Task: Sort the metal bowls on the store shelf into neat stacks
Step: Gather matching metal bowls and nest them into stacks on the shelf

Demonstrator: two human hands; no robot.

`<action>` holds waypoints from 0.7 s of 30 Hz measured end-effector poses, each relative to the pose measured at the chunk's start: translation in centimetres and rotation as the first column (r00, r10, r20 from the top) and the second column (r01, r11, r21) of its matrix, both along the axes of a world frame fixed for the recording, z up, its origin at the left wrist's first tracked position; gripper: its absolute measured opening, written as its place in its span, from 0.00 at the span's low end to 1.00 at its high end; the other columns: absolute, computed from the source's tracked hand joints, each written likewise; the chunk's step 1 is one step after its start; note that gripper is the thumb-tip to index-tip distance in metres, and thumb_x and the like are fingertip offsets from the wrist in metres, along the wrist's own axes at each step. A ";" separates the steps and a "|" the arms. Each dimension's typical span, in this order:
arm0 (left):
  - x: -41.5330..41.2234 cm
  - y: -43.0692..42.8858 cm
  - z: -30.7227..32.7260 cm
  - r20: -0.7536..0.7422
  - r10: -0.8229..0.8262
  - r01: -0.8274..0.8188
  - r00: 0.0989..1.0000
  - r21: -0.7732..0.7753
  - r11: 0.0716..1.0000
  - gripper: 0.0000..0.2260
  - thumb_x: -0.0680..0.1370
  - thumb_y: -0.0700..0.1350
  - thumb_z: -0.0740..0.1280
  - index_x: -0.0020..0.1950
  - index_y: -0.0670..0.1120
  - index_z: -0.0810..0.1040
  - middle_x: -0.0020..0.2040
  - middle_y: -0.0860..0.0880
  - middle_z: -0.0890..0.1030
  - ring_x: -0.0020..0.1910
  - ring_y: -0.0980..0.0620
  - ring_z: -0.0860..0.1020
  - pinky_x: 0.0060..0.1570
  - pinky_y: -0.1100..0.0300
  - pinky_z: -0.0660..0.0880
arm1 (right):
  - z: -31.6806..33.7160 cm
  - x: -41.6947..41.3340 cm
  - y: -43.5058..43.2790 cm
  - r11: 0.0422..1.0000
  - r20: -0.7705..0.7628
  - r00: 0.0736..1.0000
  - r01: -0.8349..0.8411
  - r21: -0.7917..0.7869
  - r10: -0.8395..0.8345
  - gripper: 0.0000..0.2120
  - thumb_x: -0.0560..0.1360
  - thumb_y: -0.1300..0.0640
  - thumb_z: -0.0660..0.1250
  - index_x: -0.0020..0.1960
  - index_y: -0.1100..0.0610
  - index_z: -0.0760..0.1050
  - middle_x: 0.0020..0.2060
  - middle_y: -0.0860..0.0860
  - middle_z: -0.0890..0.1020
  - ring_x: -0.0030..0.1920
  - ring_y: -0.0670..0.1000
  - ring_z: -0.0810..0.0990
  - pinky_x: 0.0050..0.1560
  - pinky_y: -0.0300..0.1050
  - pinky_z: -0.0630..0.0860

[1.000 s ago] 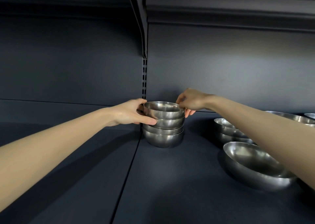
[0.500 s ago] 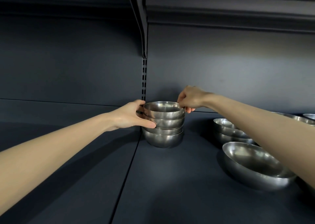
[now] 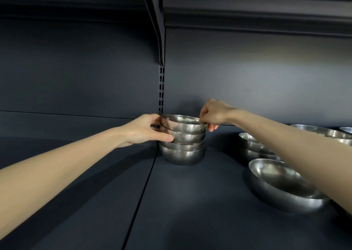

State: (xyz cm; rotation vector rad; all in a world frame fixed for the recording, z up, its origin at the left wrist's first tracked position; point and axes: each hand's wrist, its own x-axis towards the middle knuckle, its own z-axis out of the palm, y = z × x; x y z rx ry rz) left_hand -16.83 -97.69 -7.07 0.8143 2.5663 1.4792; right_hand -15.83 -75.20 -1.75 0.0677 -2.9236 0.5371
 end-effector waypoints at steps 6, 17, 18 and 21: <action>0.1 0.1 0.0 0.018 0.006 -0.007 1.000 0.029 1.000 0.18 0.71 0.39 0.75 0.58 0.44 0.77 0.57 0.47 0.82 0.55 0.52 0.82 0.60 0.56 0.76 | 0.0 0.0 -0.2 1.000 -0.011 1.000 -0.001 -0.002 0.001 0.12 0.73 0.63 0.60 0.48 0.66 0.81 0.23 0.52 0.79 0.27 0.50 0.78 0.37 0.38 0.78; 0.1 0.2 -0.4 0.028 0.024 -0.026 0.999 0.063 0.998 0.19 0.70 0.38 0.76 0.59 0.44 0.77 0.56 0.48 0.83 0.54 0.50 0.82 0.59 0.53 0.77 | 0.3 -0.1 -0.3 0.999 0.032 0.999 -0.022 -0.036 0.024 0.10 0.73 0.66 0.57 0.45 0.65 0.77 0.22 0.51 0.81 0.28 0.49 0.83 0.35 0.40 0.82; 0.1 0.2 -0.5 0.028 0.019 -0.021 0.999 0.069 0.997 0.19 0.70 0.37 0.75 0.59 0.44 0.77 0.56 0.48 0.83 0.53 0.51 0.83 0.58 0.55 0.78 | 0.3 -0.1 -0.4 0.999 0.029 0.999 -0.024 -0.034 0.025 0.10 0.73 0.66 0.57 0.45 0.65 0.77 0.22 0.51 0.81 0.27 0.49 0.83 0.36 0.41 0.82; 0.1 0.2 -0.5 0.029 0.002 -0.004 1.000 0.072 0.997 0.19 0.70 0.36 0.75 0.59 0.44 0.77 0.55 0.48 0.83 0.52 0.53 0.83 0.53 0.62 0.79 | 0.4 -0.1 -0.4 0.999 0.019 0.999 -0.026 -0.038 0.027 0.10 0.73 0.66 0.57 0.45 0.64 0.77 0.22 0.51 0.81 0.29 0.51 0.83 0.37 0.42 0.82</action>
